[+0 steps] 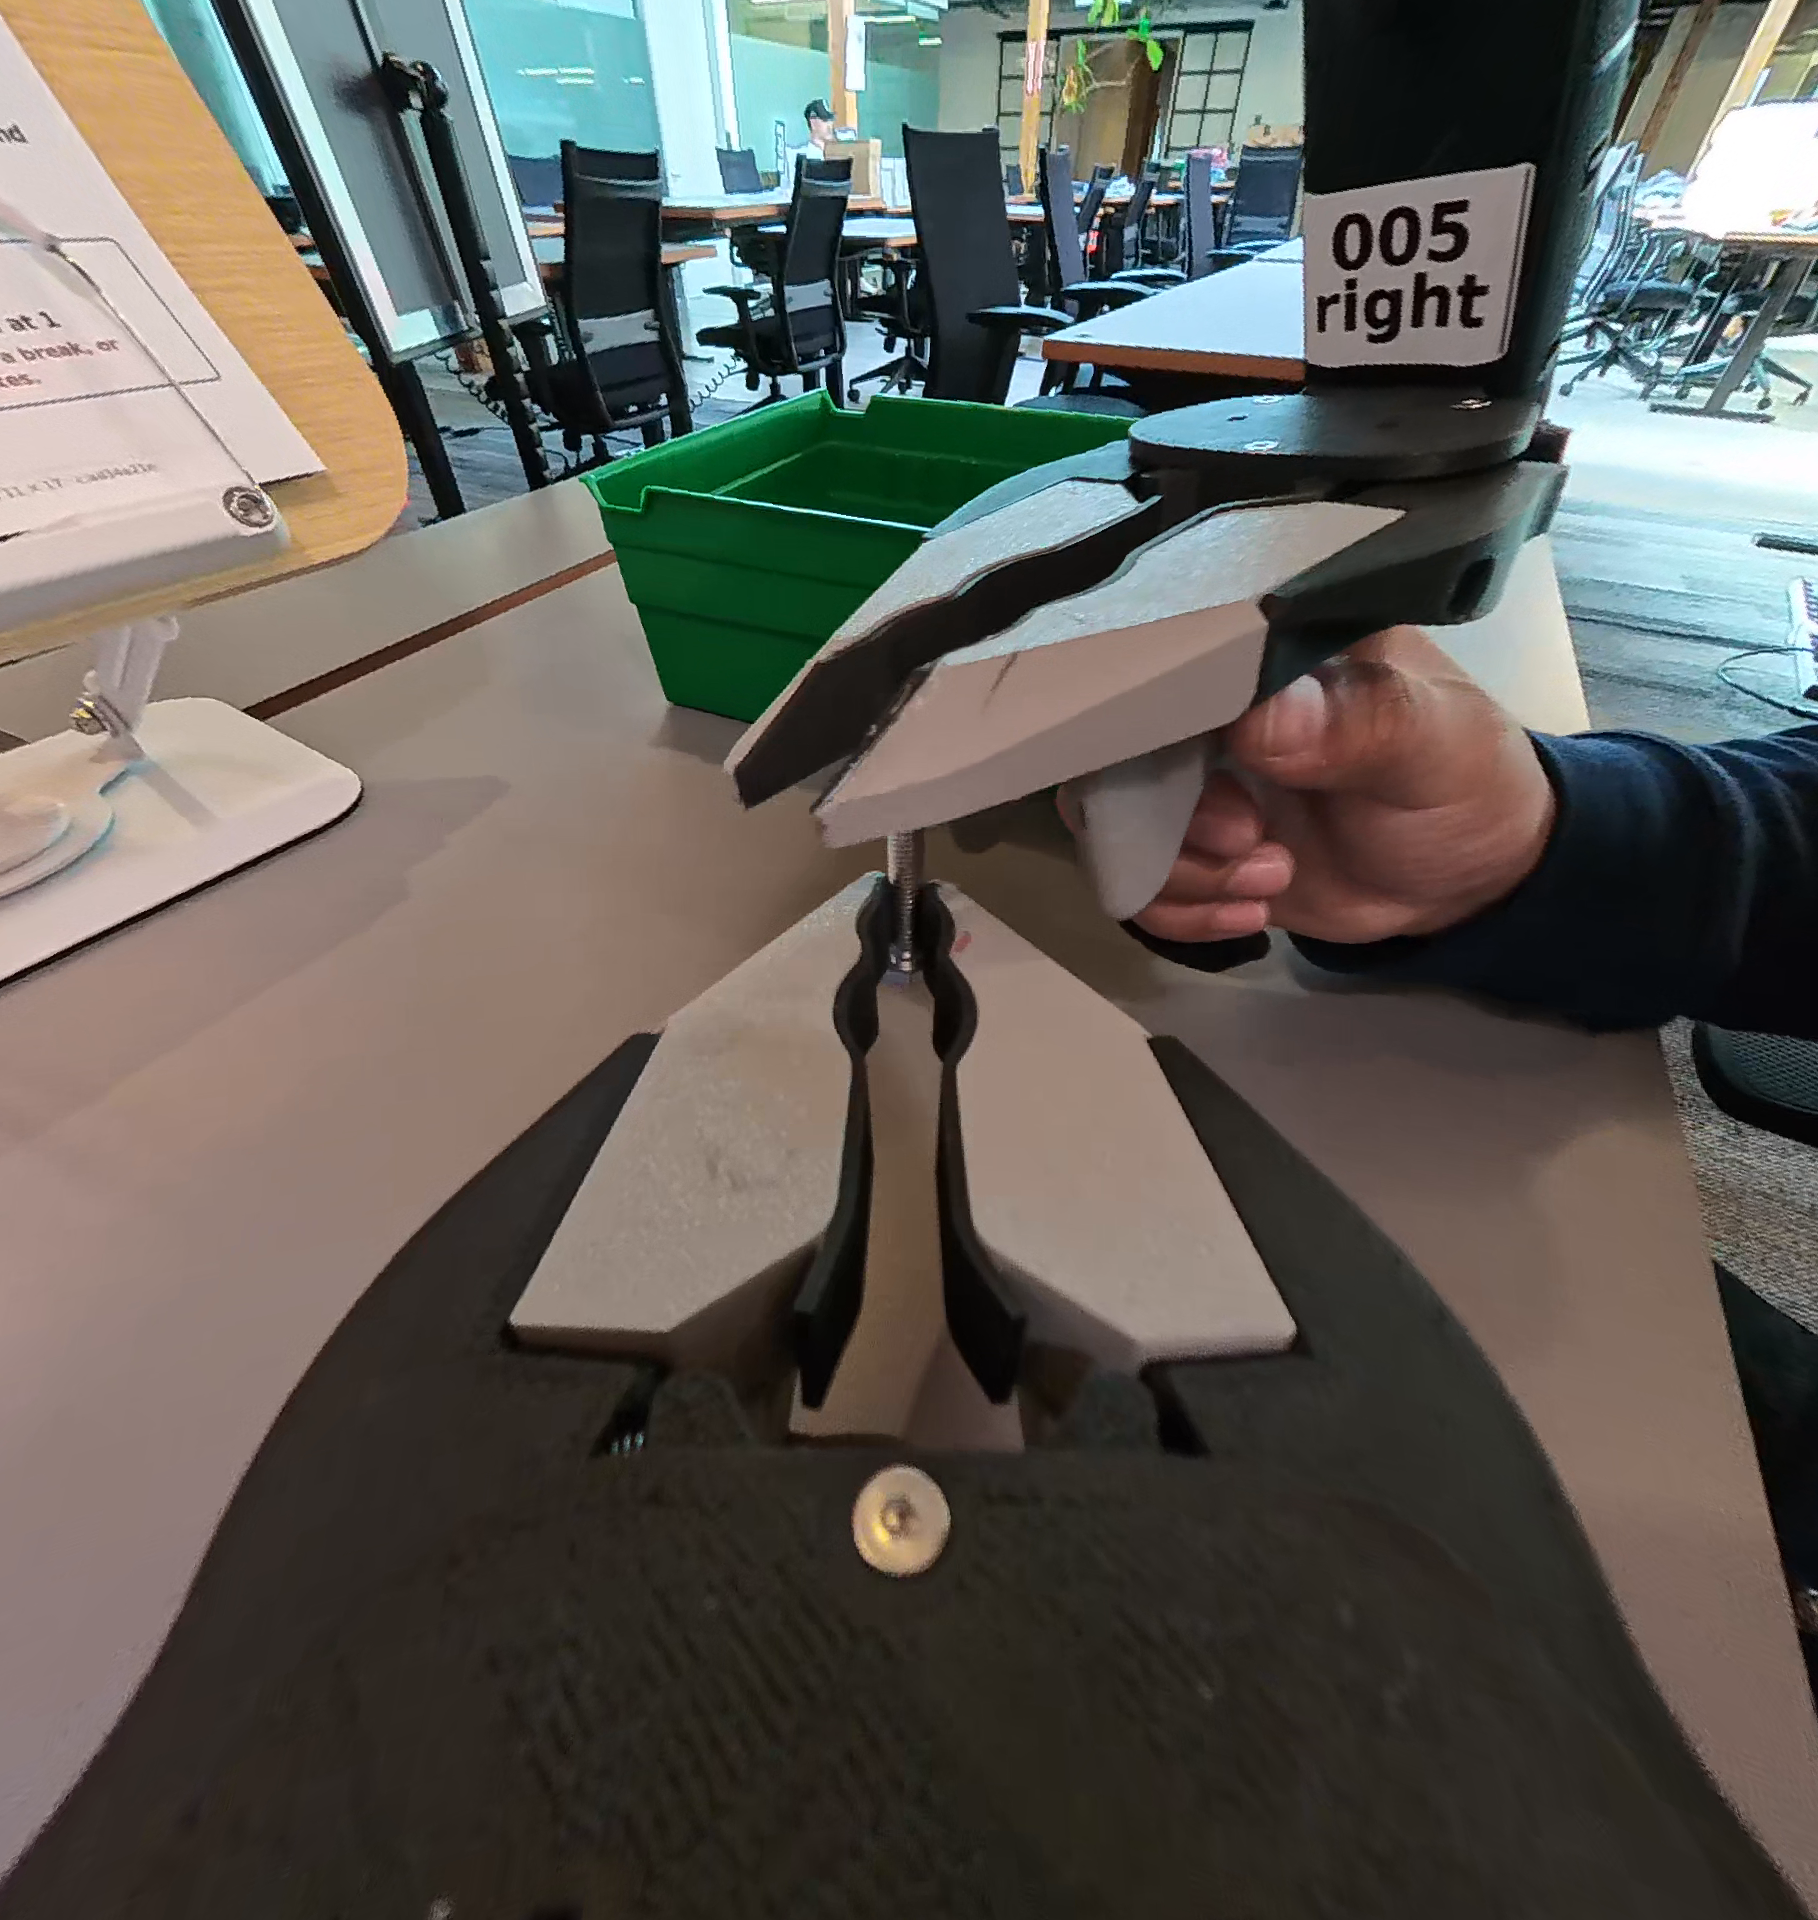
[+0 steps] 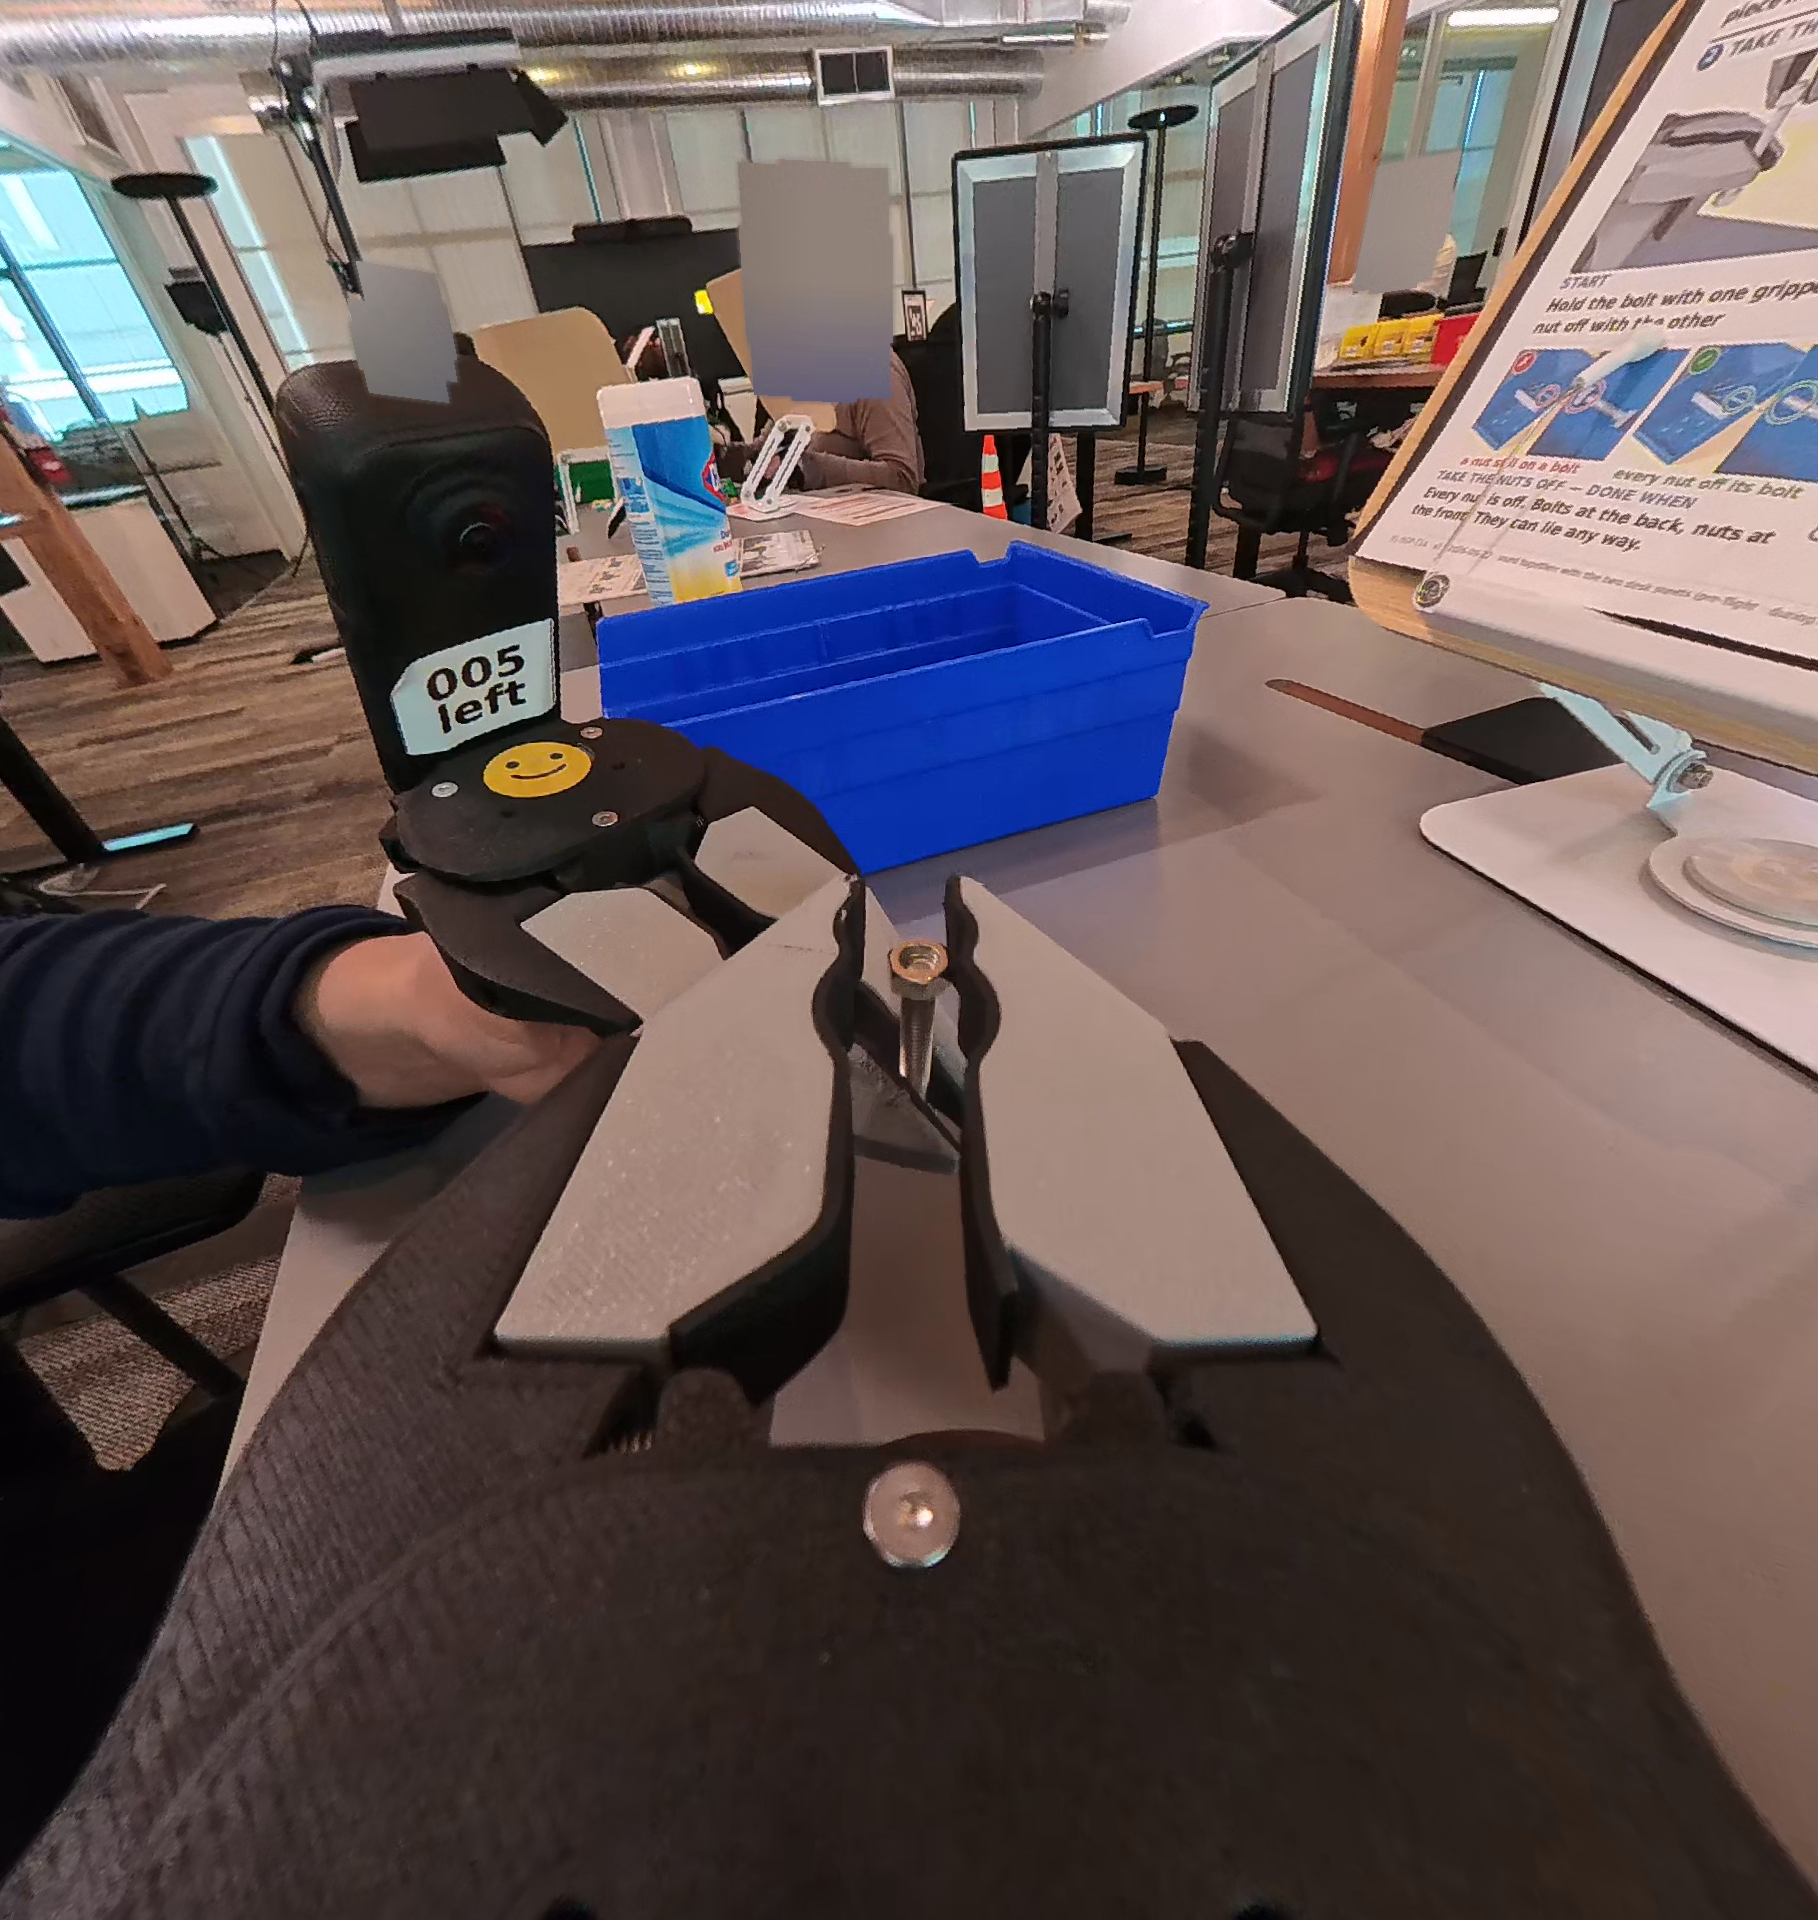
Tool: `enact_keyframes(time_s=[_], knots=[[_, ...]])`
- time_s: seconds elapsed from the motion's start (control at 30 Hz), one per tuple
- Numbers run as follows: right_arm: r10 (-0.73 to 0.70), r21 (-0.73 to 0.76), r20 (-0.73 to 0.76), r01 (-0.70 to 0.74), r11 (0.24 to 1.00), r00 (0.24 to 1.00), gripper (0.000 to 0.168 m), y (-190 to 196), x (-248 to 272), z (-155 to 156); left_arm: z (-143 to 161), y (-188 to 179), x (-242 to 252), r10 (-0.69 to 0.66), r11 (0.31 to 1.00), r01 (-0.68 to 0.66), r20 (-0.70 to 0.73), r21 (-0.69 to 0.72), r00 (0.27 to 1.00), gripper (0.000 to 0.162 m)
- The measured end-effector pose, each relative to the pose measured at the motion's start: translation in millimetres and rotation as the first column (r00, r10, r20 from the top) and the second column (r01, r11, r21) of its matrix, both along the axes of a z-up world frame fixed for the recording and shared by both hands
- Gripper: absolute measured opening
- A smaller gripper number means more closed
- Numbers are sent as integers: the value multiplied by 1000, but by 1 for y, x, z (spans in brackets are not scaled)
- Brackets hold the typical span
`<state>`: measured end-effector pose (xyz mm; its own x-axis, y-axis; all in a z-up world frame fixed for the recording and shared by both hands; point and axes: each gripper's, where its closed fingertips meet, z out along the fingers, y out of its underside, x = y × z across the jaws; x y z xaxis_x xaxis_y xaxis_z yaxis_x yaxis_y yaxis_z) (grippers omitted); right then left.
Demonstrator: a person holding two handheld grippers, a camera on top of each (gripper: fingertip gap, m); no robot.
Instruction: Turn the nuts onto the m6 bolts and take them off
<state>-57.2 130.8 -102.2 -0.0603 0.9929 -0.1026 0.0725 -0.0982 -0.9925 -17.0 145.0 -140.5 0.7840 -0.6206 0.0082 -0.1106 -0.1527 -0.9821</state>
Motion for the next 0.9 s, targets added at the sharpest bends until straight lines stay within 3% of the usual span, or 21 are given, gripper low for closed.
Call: enact_keyframes(time_s=[0.4, 0.9], knots=[[-34, -28, -35, 33, 999, 999, 16, 12, 9, 8, 5, 7, -23, 84, 996, -85, 33, 9, 996, 3], [-10, -13, 10, 10, 1000, 1000, 8, 2, -1, -3, 0, 1, -2, 18, 1000, -18, -7, 10, 1000, 3]])
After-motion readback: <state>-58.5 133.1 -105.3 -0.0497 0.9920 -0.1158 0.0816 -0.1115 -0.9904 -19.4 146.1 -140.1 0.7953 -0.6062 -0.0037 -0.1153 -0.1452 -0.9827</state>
